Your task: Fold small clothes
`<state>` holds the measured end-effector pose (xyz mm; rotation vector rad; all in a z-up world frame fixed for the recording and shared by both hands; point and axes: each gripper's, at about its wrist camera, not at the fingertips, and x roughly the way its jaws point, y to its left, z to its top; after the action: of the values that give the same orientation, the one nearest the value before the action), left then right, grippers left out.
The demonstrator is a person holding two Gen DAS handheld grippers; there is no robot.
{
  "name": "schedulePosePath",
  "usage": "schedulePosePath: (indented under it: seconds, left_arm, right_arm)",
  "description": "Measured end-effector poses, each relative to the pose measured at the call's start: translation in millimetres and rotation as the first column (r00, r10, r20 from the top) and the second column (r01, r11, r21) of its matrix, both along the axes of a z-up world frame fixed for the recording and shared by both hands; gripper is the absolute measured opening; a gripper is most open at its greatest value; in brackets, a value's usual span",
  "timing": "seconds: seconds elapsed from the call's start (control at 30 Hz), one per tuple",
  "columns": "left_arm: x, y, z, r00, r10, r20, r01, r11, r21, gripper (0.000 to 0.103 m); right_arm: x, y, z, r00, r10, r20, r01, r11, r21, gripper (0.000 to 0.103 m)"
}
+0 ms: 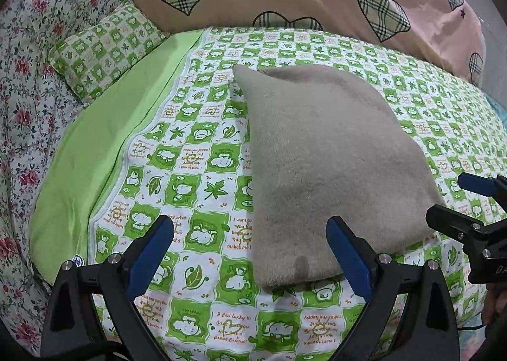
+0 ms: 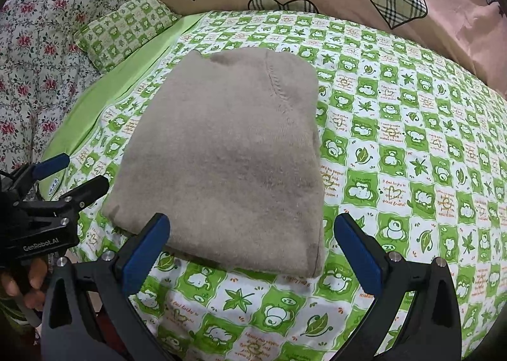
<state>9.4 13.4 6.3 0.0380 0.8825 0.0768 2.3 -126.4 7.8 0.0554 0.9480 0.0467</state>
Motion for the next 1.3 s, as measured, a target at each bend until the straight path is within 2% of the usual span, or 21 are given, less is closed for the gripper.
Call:
schedulePosePath:
  seconds: [1.3]
  left_arm:
    - [12, 0, -5, 1.0, -0.001, -0.014, 0.001, 1.0, -0.008, 0.097]
  right_arm:
    - [19, -11, -9, 0.999, 0.018, -0.026, -0.018, 1.0, -0.005, 0.103]
